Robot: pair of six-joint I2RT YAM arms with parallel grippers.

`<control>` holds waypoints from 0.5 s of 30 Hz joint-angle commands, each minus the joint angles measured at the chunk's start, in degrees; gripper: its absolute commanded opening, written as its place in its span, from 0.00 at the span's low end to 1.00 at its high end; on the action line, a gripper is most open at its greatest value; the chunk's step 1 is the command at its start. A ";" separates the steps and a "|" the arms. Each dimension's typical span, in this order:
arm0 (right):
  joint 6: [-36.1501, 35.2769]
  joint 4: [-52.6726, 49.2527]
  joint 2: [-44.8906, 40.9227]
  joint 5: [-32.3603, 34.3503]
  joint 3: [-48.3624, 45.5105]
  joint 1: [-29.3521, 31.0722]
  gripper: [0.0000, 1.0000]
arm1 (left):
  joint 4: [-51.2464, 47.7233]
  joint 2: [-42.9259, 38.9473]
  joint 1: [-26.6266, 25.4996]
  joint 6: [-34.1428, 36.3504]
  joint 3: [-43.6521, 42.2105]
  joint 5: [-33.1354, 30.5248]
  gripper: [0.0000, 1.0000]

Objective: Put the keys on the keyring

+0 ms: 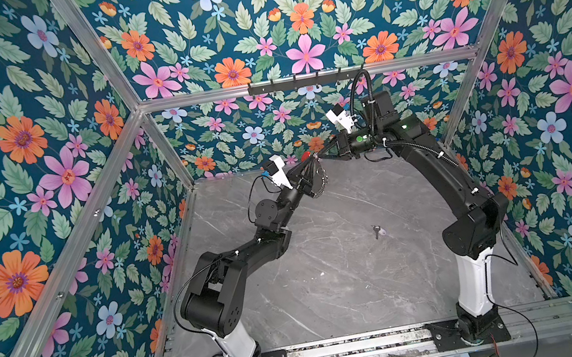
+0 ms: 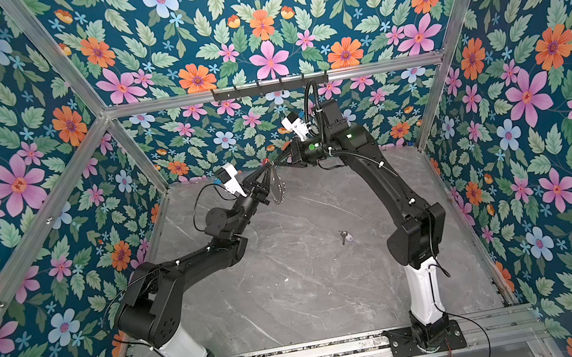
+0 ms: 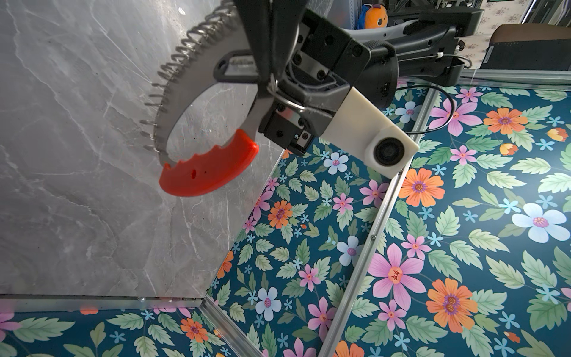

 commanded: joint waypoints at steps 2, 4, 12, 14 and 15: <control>1.13 2.48 -0.75 0.89 -1.61 -0.54 0.00 | 6.80 -0.13 -0.09 -0.13 0.43 1.62 0.00; 1.40 3.12 -1.09 0.48 -2.52 -0.58 0.00 | 7.28 -0.04 -0.09 -0.30 0.36 1.45 0.00; 2.08 4.24 -1.84 -2.60 -4.30 -0.60 0.00 | 9.68 1.10 -0.09 -1.18 0.96 0.84 0.00; 2.58 4.73 -2.15 -3.54 -4.86 -0.63 0.00 | 10.13 1.49 -0.09 -1.70 1.21 0.71 0.00; 2.78 5.04 -2.20 -3.80 -5.15 -0.58 0.00 | 10.15 1.53 -0.09 -1.84 1.35 0.74 0.00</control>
